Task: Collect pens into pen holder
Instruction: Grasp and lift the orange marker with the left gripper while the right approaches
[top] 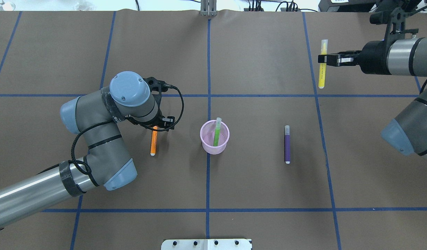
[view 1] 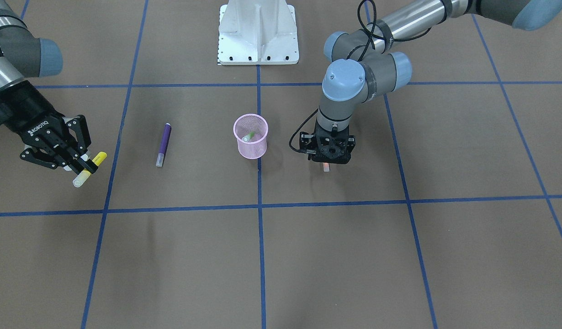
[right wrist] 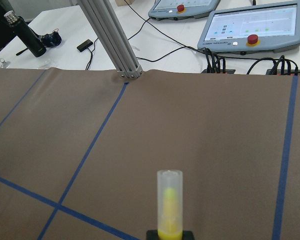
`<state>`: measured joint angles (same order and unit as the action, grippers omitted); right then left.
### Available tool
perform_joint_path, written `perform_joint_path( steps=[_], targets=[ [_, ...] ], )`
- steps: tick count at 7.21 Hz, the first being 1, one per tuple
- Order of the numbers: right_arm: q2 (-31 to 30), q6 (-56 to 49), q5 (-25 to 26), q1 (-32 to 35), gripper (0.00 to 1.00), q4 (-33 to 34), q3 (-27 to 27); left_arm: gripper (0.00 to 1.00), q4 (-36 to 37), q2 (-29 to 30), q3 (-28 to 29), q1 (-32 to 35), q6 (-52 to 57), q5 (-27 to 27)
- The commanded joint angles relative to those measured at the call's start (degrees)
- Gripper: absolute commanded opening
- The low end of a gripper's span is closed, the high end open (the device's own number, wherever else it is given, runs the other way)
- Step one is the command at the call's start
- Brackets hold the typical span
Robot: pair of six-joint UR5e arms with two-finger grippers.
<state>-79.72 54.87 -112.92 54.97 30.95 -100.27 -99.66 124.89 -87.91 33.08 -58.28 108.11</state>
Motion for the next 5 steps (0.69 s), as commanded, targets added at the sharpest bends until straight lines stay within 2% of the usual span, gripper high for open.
perform_joint_path(
  steps=[1,3,5],
  targets=[
    [0.9,0.6,4.1,-2.6,0.00,-0.4,-0.1,0.72,0.0,0.0,0.5,0.0,0.4,0.0],
    [1.8,0.7,4.8,-3.4,0.00,-0.4,-0.1,0.59,0.0,0.0,0.5,0.0,0.5,0.4],
    [2.5,0.7,5.5,-3.7,0.00,-0.4,0.0,0.56,0.0,-0.1,0.5,0.1,2.4,0.4]
  ],
)
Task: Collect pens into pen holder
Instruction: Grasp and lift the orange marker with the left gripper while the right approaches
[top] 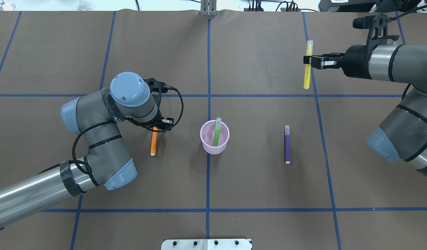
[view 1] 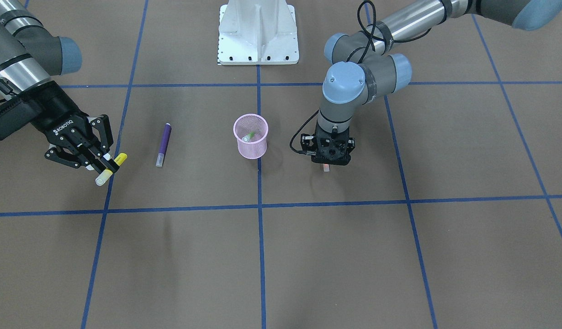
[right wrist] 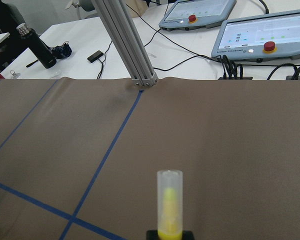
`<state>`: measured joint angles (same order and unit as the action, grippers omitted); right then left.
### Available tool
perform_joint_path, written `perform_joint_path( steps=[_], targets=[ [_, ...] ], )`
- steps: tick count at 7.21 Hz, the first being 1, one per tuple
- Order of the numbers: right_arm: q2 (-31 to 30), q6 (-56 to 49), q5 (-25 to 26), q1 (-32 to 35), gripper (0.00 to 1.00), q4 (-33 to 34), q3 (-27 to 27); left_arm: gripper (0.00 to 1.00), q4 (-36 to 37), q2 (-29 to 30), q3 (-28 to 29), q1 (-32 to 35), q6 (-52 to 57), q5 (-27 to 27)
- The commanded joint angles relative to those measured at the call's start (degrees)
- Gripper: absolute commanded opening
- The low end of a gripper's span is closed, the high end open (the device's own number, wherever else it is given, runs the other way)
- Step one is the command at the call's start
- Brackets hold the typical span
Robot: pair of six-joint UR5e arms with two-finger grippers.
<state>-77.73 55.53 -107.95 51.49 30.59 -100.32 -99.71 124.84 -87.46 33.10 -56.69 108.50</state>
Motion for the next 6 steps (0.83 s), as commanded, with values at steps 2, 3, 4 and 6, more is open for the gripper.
perform_joint_path(
  steps=[2,3,4,6],
  targets=[
    [0.9,0.0,0.7,-0.6,0.00,0.0,0.0,0.49,0.0,0.0,0.1,0.1,0.8,0.0],
    [1.4,0.0,1.2,-0.7,0.00,0.1,0.1,0.34,0.0,-0.1,0.1,0.1,0.8,0.0],
    [1.4,0.0,1.3,-0.8,0.00,0.1,0.3,0.25,0.0,-0.1,0.5,0.0,0.8,0.0],
    [1.8,0.0,1.3,-1.0,0.00,0.1,0.6,0.00,0.0,0.0,0.8,0.0,0.8,0.0]
  ],
)
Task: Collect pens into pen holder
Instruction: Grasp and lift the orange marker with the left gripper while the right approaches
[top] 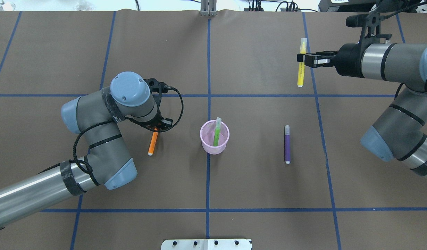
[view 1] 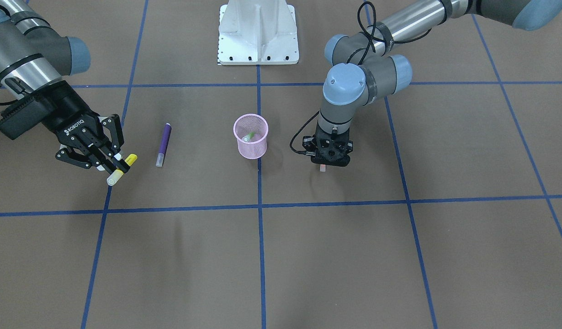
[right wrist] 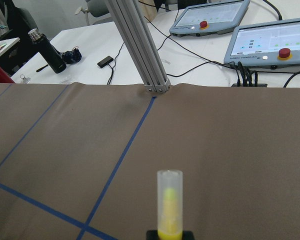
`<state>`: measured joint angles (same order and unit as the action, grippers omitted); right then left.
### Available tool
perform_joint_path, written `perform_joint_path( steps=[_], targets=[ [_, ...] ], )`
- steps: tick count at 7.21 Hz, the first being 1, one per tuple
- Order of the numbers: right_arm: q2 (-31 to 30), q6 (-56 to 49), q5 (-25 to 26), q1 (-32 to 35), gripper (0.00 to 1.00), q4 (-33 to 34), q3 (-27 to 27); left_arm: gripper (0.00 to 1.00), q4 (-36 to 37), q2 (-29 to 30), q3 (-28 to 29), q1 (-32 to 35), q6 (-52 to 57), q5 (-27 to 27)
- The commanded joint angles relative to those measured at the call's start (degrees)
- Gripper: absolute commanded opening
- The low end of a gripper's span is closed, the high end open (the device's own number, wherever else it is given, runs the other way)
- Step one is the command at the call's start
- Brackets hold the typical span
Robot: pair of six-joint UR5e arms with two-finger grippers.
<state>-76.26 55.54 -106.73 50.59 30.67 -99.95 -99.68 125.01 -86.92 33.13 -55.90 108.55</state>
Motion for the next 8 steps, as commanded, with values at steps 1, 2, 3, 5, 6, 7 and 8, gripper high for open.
perform_joint_path(
  steps=[1,2,3,5,6,7,8],
  targets=[
    [0.6,0.0,0.3,-0.2,0.00,0.0,0.2,0.00,0.1,-0.1,0.0,0.2,-0.1,0.1],
    [1.1,0.0,0.4,-0.4,0.00,0.0,0.1,0.00,0.0,-0.1,-0.2,1.2,-0.1,2.1],
    [1.6,0.0,0.9,-0.6,0.00,0.0,-0.3,0.00,0.1,-0.1,-1.0,2.7,-0.1,4.3],
    [2.3,0.1,1.4,-1.1,0.00,0.0,-0.5,0.00,0.5,-0.2,-3.9,6.3,0.0,8.6],
    [3.4,0.1,2.2,-1.7,0.00,0.0,-0.6,0.00,0.5,-0.2,-5.3,7.8,0.0,9.3],
    [4.2,0.1,5.5,-3.9,0.00,0.0,-1.4,0.00,0.6,-0.3,-7.5,9.7,0.0,9.7],
    [4.7,0.1,10.6,-7.7,0.00,0.1,-2.5,0.00,0.6,-0.3,-8.3,11.3,0.0,10.1]
  ],
)
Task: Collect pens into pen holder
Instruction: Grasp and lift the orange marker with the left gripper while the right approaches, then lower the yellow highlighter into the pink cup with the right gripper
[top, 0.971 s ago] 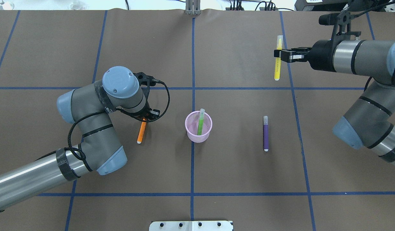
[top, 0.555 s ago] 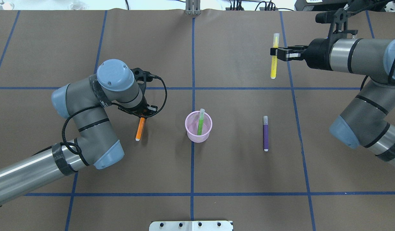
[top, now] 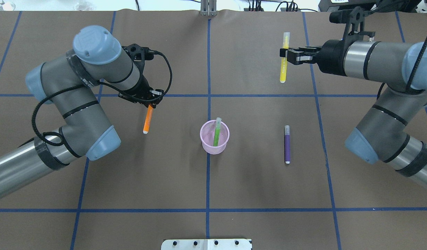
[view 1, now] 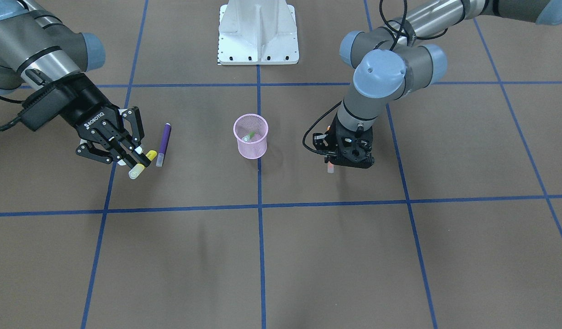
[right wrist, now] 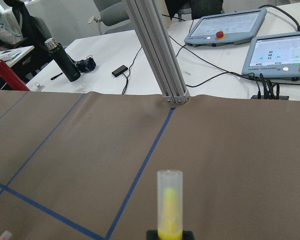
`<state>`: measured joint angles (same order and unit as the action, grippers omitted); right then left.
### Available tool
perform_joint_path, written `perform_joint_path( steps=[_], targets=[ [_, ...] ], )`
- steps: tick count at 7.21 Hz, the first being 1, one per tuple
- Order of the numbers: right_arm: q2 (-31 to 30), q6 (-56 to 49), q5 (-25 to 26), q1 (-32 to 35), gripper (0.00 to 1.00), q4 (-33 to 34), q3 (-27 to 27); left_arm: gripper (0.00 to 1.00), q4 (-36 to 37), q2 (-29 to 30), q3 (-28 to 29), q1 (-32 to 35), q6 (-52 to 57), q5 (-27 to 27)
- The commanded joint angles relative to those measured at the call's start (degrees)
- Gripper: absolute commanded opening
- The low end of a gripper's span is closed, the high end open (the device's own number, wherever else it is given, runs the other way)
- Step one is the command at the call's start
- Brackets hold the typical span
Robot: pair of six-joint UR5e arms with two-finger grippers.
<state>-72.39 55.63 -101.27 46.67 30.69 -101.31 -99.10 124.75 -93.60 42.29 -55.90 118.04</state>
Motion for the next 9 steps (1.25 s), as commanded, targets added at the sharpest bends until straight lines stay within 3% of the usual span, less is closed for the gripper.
perform_joint_path(
  steps=[1,5,6,9],
  targets=[
    [2.8,0.0,10.3,-7.7,0.00,0.2,-1.4,0.00,0.0,0.0,-1.6,3.5,0.0,0.7],
    [9.0,-1.0,32.2,-24.3,0.00,2.5,0.1,0.00,-1.4,-1.6,-5.5,6.3,-0.1,0.4],
    [10.2,-1.0,35.5,-26.4,0.00,3.7,1.2,0.00,-5.4,-3.2,-6.8,7.1,-0.3,-1.9],
    [11.7,-1.0,39.2,-29.3,0.00,3.7,5.9,0.00,-6.7,-5.0,-8.1,8.3,-0.2,-2.6]
  ],
)
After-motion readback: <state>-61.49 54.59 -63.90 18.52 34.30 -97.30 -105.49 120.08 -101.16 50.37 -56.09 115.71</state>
